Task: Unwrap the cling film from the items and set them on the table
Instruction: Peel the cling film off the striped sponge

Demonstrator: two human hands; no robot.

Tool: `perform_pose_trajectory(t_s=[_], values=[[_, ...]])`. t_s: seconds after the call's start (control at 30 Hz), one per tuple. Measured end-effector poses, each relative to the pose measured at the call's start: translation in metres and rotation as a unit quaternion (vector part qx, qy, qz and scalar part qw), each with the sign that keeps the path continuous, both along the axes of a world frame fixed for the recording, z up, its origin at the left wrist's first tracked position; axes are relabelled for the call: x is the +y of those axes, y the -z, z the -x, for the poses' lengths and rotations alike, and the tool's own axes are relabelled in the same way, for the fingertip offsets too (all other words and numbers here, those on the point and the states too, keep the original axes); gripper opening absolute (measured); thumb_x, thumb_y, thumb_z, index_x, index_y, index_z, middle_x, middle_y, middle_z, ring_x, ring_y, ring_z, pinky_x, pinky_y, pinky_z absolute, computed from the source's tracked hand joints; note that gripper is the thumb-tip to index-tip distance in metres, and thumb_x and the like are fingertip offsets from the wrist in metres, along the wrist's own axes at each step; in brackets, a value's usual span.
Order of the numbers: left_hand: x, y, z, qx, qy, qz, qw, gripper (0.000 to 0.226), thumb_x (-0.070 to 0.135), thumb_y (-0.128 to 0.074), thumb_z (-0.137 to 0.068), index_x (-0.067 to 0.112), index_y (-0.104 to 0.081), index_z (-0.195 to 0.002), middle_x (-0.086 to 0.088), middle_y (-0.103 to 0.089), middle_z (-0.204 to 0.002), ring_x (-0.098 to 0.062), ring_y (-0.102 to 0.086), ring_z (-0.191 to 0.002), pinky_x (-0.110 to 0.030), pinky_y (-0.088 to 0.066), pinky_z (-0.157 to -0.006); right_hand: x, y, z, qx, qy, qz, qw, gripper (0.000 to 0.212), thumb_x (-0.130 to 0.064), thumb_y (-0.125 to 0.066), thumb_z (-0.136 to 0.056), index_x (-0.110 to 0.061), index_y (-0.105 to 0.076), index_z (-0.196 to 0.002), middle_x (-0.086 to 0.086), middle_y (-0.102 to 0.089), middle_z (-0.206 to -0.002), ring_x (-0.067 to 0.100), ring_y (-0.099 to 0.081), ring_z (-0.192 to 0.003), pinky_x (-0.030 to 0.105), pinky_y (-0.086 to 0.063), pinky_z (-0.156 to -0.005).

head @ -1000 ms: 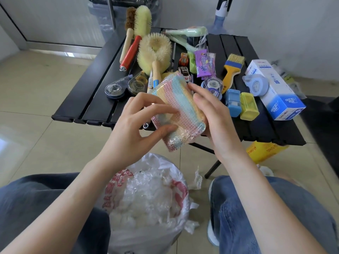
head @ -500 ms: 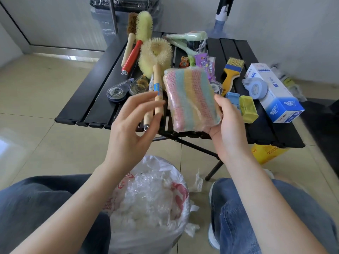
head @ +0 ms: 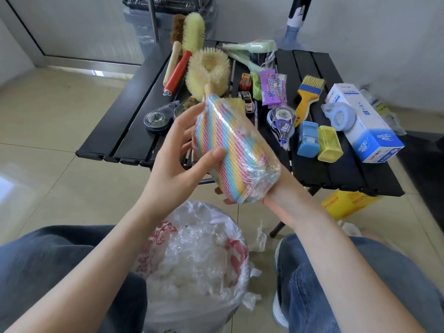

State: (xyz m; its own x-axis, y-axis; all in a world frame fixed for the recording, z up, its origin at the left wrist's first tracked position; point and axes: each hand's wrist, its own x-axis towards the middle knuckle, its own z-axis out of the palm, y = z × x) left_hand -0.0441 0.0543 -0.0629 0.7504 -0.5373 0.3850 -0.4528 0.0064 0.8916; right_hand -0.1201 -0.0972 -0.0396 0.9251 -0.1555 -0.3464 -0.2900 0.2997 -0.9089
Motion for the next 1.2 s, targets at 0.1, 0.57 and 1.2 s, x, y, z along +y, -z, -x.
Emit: perform_pose_trajectory(t_s=[0.1, 0.57, 1.2], values=[[0.002, -0.002, -0.001, -0.030, -0.049, -0.020, 0.998, 0.058, 0.058, -0.063, -0.081, 0.043, -0.041, -0.132, 0.004, -0.049, -0.134, -0.017, -0.051, -0.122, -0.047, -0.051, -0.092, -0.005, -0.002, 0.006, -0.042, -0.015, -0.017, 0.999, 0.031, -0.041, -0.037, -0.097, -0.032, -0.066, -0.097, -0.009, -0.073, -0.098, 0.013, -0.068, -0.099, 0.035, -0.054, -0.086], [0.000, 0.001, 0.001, -0.192, -0.126, -0.045, 0.972, 0.060, 0.041, -0.072, -0.079, 0.023, -0.041, -0.127, -0.006, -0.035, -0.131, -0.020, -0.038, -0.129, -0.034, -0.039, -0.107, -0.015, -0.008, 0.010, -0.057, -0.016, 0.047, 0.997, 0.016, -0.046, -0.062, -0.069, -0.038, -0.076, -0.073, -0.009, -0.073, -0.084, 0.007, -0.068, -0.083, 0.043, -0.053, -0.093], [-0.001, -0.005, 0.005, -0.366, -0.042, -0.125, 0.921, 0.031, 0.038, -0.063, -0.090, 0.028, -0.062, -0.119, -0.002, -0.054, -0.130, -0.024, -0.046, -0.128, -0.042, -0.029, -0.107, -0.012, -0.011, 0.011, -0.017, -0.016, 0.081, 0.996, 0.050, -0.056, -0.039, -0.091, -0.025, -0.076, -0.078, -0.003, -0.075, -0.084, 0.012, -0.071, -0.082, 0.035, -0.052, -0.085]])
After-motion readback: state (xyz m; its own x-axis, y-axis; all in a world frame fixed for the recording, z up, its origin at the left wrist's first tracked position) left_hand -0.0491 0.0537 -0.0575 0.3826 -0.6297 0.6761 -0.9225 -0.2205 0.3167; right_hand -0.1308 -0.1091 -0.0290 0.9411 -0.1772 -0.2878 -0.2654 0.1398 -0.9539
